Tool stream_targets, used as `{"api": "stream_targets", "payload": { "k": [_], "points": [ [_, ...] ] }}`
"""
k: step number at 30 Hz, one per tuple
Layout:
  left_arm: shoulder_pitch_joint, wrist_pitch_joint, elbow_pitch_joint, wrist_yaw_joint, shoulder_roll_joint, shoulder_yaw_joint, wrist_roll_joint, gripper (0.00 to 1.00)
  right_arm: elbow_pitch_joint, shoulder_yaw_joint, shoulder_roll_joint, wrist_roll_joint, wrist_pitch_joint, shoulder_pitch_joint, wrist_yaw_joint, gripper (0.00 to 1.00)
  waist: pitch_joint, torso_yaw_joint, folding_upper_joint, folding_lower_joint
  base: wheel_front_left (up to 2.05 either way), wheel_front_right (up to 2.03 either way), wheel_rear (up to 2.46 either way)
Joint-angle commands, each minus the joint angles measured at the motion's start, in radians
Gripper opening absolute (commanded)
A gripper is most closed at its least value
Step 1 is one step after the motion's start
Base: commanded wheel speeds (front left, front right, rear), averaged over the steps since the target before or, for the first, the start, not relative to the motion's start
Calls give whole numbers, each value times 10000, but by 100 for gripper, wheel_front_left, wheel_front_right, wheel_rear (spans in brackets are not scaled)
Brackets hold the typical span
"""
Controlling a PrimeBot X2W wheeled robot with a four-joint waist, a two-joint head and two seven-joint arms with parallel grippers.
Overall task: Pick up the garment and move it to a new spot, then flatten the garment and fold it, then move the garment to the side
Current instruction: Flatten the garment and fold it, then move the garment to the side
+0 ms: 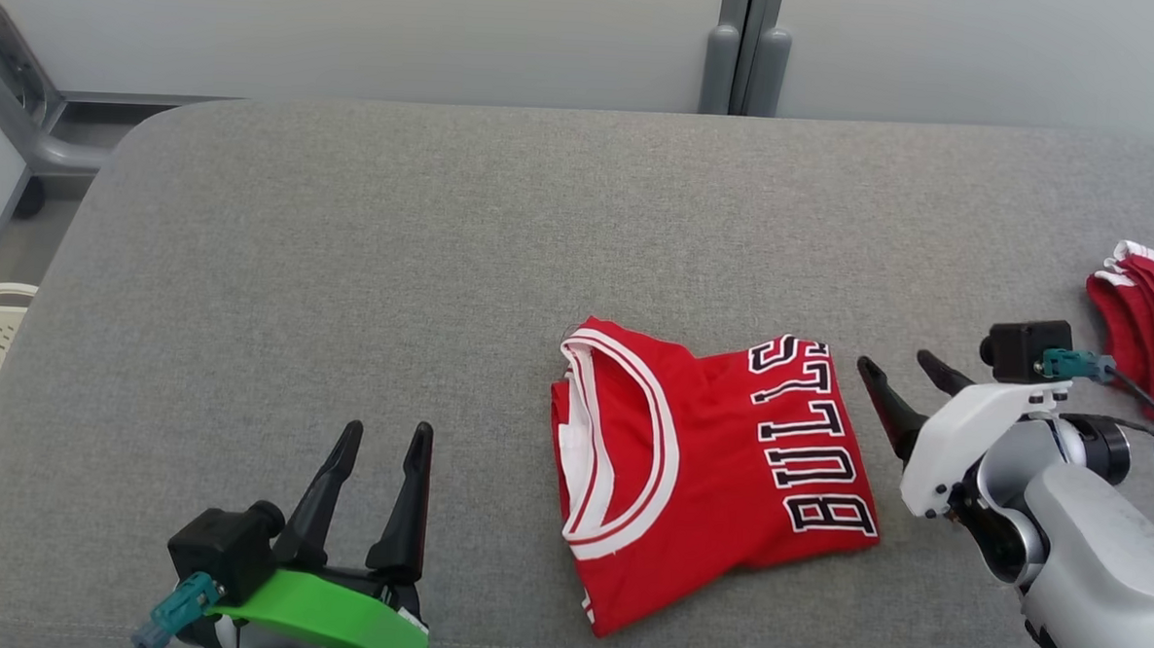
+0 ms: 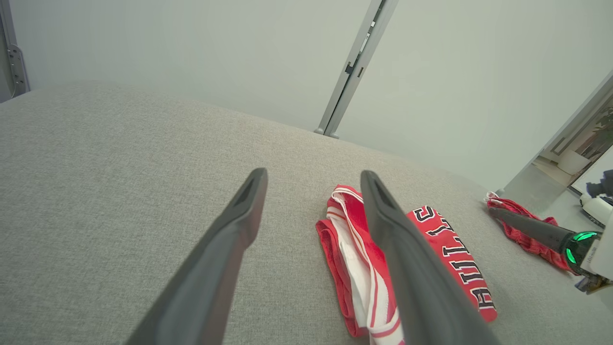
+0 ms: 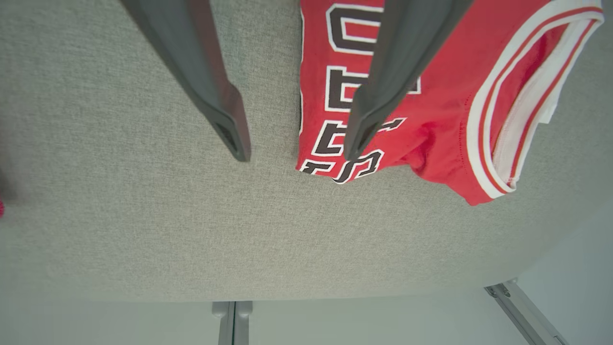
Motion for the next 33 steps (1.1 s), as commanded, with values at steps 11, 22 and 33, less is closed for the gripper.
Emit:
{"api": "stream_targets", "payload": {
  "k": [11, 22, 33],
  "points": [
    [-268, 7, -50, -37, 80, -37, 91, 100, 394, -522, 50, 772, 1217, 703, -4, 100, 519, 773, -1, 0, 0, 0, 0],
    [-299, -34, -19, -58, 104, -73, 139, 100, 643, -466, 3, 1620, 2248, 653, -4, 100, 610, 1391, -1, 0, 0, 0, 0],
    [-59, -53, -1, 8, 148, -83, 65, 100, 739, -50, -95, 1380, 1913, 77, -4, 0, 450, 1166, -1, 0, 0, 0, 0]
  ]
}}
